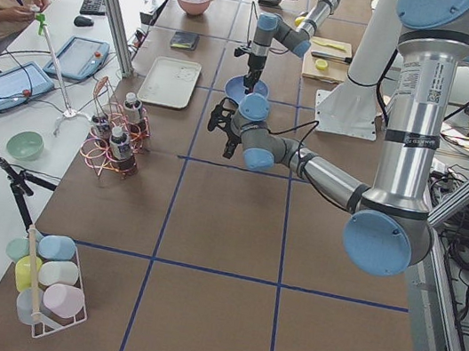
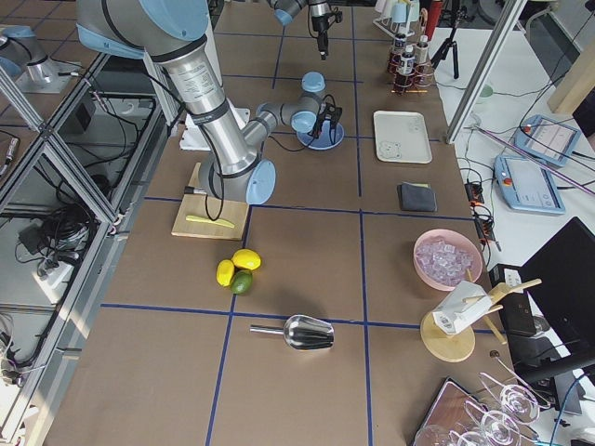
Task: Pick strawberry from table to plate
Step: 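Lower the strawberry onto the plate and open the right gripper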
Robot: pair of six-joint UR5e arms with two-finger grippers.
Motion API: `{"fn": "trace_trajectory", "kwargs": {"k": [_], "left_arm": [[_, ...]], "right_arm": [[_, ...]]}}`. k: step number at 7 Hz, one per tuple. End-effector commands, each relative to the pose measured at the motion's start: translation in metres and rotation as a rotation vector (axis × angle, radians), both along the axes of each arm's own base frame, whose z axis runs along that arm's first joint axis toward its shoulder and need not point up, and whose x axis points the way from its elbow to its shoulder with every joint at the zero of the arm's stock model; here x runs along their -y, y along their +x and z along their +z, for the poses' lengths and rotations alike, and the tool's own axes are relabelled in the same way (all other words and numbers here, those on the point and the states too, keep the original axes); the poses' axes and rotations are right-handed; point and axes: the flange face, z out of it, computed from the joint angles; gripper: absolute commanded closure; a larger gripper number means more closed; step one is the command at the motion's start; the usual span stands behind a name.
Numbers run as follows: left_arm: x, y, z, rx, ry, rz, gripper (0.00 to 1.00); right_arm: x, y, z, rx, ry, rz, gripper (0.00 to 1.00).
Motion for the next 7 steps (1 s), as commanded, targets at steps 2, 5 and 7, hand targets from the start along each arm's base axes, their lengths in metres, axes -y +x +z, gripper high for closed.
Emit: {"fn": "trace_trajectory", "kwargs": {"k": [2, 5, 7], "left_arm": [[0.000, 0.000, -0.001, -0.001, 0.000, 0.000, 0.20], [0.001, 0.001, -0.003, -0.004, 0.004, 0.000, 0.20], [0.001, 0.002, -0.001, -0.002, 0.001, 0.001, 0.20]], "right_arm": [[0.004, -0.002, -0.003, -0.019, 0.013, 0.027, 1.00], [0.004, -0.005, 0.002, -0.041, 0.016, 0.028, 0.00], [0.004, -0.003, -0.004, -0.035, 0.020, 0.028, 0.00]]}}
